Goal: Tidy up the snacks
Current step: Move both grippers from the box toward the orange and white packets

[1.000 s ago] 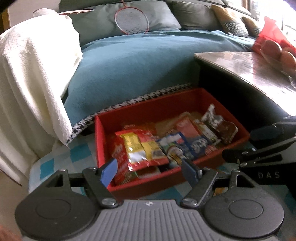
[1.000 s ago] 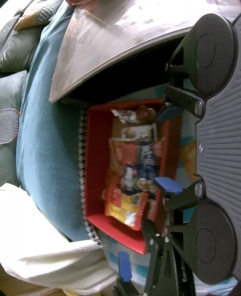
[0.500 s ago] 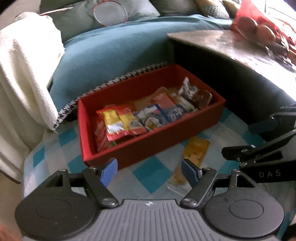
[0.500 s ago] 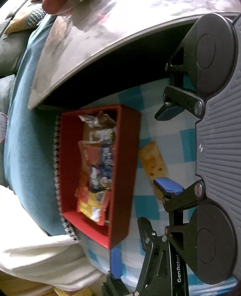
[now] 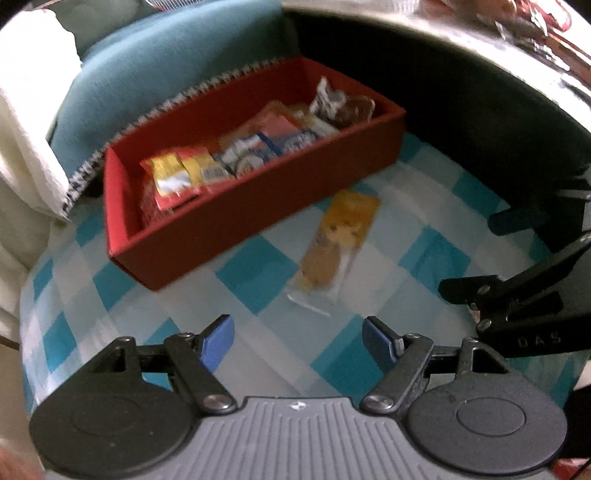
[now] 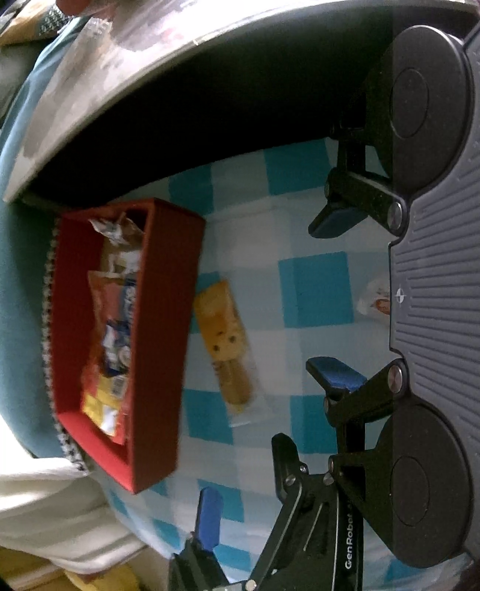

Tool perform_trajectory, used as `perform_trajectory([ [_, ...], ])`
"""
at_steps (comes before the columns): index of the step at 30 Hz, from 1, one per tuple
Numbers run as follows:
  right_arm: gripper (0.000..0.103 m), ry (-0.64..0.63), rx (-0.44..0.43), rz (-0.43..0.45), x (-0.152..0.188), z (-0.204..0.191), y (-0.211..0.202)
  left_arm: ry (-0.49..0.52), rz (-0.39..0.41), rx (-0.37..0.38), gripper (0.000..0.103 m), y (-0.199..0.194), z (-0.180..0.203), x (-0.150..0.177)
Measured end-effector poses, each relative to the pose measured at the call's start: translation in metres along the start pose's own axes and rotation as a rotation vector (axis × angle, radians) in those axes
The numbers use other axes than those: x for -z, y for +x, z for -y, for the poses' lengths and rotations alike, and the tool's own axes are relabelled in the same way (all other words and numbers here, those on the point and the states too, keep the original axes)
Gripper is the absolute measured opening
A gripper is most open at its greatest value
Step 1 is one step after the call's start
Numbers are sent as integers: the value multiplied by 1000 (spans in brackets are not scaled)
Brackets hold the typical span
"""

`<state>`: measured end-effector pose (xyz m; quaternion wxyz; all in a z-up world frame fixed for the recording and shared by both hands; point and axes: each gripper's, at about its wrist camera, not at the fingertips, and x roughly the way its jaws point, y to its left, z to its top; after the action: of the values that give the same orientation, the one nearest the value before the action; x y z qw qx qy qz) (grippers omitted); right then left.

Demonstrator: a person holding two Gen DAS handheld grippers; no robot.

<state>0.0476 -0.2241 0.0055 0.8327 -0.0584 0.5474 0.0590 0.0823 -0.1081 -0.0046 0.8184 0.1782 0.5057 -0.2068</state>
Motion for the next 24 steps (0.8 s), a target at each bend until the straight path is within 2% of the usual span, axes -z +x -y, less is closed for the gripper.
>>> perform_trajectory([
  [13, 78, -94, -47, -108, 19, -8, 15, 35, -68, 38, 71, 10, 7, 8],
  [19, 78, -89, -37, -153, 28, 0, 27, 46, -84, 46, 71, 13, 9, 10],
  [24, 79, -107, -38, -158, 34, 0, 30, 51, -90, 52, 71, 15, 11, 10],
])
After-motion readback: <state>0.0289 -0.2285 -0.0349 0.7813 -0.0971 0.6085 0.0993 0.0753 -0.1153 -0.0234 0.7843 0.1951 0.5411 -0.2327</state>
